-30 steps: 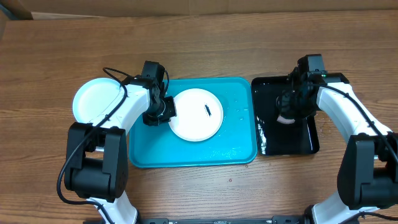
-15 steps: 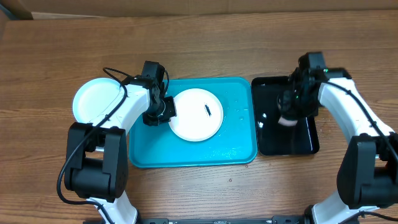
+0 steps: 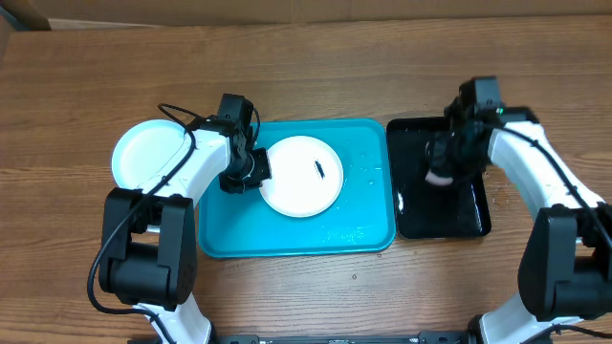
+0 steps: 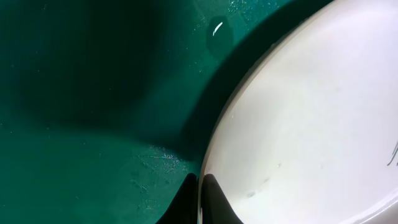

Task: Clean dirty plates on tray and stack at the side
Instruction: 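Dip the green sponge into the black tray water with the right gripper, then move the sponge with the right gripper onto the marked white plate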

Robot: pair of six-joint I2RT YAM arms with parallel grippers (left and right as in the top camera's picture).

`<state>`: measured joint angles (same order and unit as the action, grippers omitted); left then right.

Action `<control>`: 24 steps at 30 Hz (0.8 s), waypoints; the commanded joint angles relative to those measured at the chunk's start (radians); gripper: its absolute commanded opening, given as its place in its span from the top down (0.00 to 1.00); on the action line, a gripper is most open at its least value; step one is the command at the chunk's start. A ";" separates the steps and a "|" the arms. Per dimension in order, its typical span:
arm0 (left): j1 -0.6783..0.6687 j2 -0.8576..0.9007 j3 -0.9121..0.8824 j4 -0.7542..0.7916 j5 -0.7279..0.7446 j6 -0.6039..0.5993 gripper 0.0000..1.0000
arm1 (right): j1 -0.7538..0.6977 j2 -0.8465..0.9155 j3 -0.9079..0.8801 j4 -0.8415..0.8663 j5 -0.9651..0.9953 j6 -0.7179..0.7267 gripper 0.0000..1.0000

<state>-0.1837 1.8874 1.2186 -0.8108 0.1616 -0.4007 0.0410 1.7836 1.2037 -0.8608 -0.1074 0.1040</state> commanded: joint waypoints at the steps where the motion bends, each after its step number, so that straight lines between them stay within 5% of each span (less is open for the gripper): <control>1: -0.007 0.011 -0.008 0.000 0.005 -0.004 0.96 | 0.005 -0.003 -0.052 0.043 -0.007 0.004 0.96; 13: -0.008 0.011 -0.008 0.003 0.005 -0.004 0.96 | 0.005 -0.003 -0.029 0.011 -0.010 0.000 0.96; 24: -0.014 0.011 -0.008 0.030 0.004 -0.004 0.96 | 0.046 -0.041 0.283 -0.246 -0.025 -0.007 0.96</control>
<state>-0.1841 1.8874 1.2179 -0.7887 0.1619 -0.4007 0.0525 1.7844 1.3861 -1.0805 -0.1089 0.1032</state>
